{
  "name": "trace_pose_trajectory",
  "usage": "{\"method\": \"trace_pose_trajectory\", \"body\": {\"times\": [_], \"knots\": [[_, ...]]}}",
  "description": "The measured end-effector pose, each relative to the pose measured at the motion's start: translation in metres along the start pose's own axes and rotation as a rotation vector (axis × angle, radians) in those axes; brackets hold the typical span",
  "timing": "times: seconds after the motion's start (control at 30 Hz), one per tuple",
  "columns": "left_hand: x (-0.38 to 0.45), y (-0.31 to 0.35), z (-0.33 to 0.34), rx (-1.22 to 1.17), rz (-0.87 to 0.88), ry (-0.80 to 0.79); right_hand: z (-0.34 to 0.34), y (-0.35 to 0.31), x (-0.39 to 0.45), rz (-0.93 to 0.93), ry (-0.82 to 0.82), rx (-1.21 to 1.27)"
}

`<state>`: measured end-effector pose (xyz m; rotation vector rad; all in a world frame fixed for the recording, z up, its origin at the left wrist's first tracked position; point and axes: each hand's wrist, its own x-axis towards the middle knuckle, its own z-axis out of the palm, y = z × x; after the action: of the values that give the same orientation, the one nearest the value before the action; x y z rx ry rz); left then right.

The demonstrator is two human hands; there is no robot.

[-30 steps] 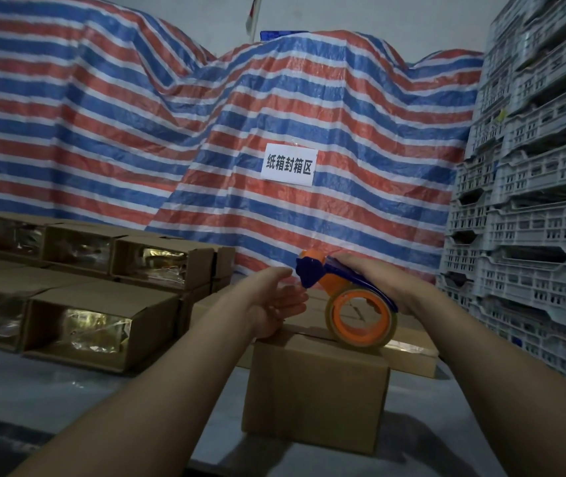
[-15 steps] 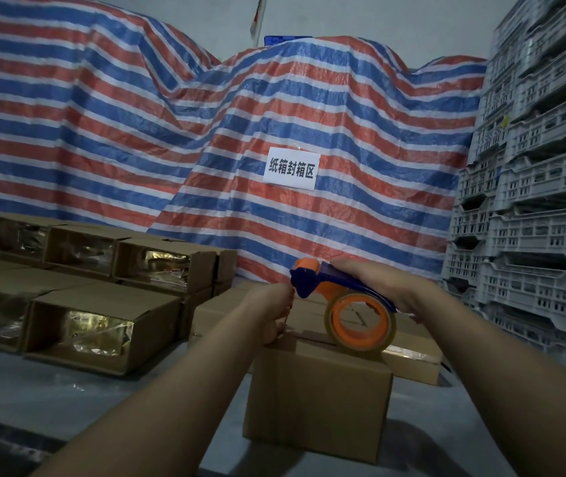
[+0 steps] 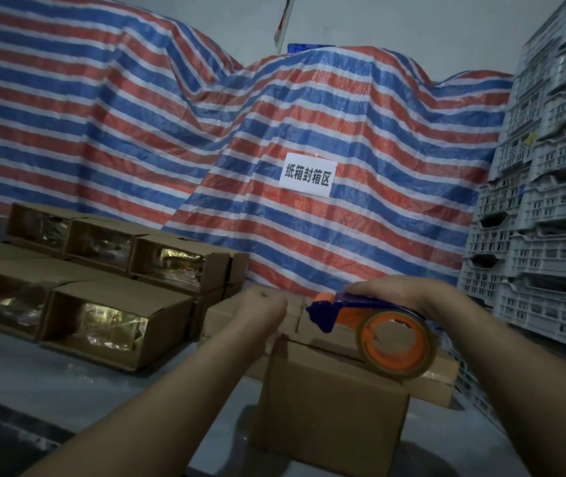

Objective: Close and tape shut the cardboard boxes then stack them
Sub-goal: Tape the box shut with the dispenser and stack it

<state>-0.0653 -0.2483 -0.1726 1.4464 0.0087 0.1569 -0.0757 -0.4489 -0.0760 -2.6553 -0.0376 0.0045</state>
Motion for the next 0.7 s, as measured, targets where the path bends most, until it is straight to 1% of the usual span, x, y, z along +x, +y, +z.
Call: {"method": "trace_pose_trajectory", "body": {"times": [0.03, 0.07, 0.17, 0.23, 0.33, 0.4, 0.53, 0.7], "knots": [[0.001, -0.003, -0.006, 0.097, 0.071, 0.018, 0.000, 0.000, 0.001, -0.003, -0.002, -0.013], [0.001, -0.007, -0.010, 0.154, 0.091, 0.008, 0.000, -0.001, 0.002, 0.000, -0.006, -0.015], [0.000, -0.018, -0.016, 0.233, 0.074, -0.046, 0.003, -0.008, 0.005, 0.034, -0.013, -0.018], [0.001, -0.023, -0.019, 0.238, 0.054, -0.077, 0.005, -0.015, 0.006, 0.056, -0.028, -0.061], [0.003, -0.025, -0.028, 0.160, 0.012, -0.096, 0.007, -0.025, 0.010, 0.112, -0.077, -0.093], [0.003, -0.024, -0.032, 0.130, 0.016, -0.101, 0.007, -0.028, 0.011, 0.124, -0.094, -0.119], [0.005, -0.023, -0.037, 0.161, 0.041, -0.105, 0.005, -0.027, 0.014, 0.094, -0.134, -0.130], [0.008, -0.026, -0.039, 0.197, 0.022, -0.102, 0.007, -0.026, 0.017, 0.119, -0.135, -0.094]]}}
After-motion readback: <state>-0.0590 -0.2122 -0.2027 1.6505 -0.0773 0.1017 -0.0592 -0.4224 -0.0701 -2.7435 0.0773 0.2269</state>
